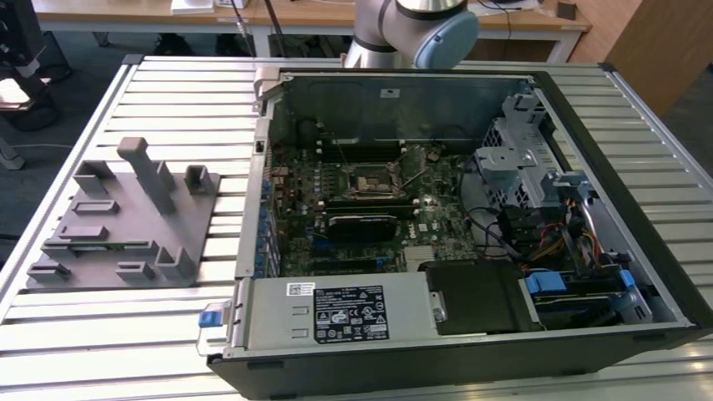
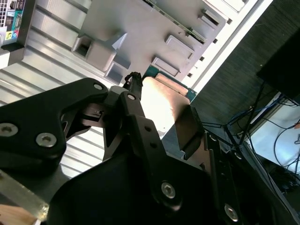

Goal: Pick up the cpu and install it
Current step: 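Pick up the cpu and move it towards the insertion slot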

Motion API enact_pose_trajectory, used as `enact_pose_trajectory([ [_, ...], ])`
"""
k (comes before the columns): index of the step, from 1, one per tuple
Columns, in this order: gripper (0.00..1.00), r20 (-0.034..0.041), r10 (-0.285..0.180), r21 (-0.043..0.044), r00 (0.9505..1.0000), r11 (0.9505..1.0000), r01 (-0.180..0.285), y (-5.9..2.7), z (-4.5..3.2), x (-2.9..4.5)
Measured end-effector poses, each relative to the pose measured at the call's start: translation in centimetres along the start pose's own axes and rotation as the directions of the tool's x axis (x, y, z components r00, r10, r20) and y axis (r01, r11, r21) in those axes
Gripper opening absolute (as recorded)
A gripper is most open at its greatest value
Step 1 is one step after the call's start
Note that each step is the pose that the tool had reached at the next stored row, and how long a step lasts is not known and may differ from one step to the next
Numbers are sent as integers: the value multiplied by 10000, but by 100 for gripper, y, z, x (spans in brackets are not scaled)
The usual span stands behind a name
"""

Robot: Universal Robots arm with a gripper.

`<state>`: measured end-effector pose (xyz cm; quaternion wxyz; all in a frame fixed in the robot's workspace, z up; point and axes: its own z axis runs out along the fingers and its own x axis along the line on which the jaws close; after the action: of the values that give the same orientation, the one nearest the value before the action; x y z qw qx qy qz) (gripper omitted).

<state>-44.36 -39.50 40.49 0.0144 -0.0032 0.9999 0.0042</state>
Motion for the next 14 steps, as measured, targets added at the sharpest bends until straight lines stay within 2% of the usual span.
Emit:
enact_pose_trajectory([
  [14,53,0,0,0,10000,10000,0,-1,4,-146],
])
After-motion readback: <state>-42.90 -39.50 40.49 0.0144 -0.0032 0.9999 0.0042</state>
